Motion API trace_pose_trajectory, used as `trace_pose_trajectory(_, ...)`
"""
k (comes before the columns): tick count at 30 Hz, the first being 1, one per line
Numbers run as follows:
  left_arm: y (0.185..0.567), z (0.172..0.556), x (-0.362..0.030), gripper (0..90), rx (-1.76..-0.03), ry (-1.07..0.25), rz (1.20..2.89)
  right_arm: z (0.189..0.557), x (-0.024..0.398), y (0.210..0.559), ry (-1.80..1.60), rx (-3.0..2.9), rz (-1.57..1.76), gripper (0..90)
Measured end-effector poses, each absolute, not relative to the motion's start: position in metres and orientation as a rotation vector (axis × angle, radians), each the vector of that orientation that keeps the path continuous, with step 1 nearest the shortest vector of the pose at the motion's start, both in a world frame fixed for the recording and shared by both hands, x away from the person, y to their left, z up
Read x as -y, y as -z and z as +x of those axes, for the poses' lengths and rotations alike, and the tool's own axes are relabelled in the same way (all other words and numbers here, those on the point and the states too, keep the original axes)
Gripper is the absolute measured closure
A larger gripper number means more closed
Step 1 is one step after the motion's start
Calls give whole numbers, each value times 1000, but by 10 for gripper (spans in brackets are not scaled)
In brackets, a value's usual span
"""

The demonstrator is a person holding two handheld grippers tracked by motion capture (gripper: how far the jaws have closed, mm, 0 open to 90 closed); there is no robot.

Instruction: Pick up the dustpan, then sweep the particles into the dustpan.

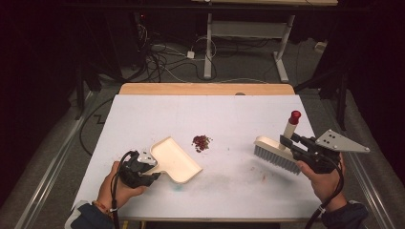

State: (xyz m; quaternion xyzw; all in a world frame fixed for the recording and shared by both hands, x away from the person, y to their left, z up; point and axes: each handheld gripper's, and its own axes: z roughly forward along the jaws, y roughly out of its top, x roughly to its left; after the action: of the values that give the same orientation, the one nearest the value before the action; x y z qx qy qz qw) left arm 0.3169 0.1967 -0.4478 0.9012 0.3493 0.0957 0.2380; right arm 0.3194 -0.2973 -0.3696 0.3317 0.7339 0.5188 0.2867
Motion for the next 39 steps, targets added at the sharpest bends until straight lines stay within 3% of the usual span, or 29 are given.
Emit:
trace_pose_trajectory(17, 454, 320, -200, 636, -953, -224, 2467, 350, 275, 362, -1431, -1932, 869, 710)
trace_pose_trajectory(39, 460, 321, -197, 636, -978, -207, 2474, 433, 189, 369, -1431, -1924, 903, 709)
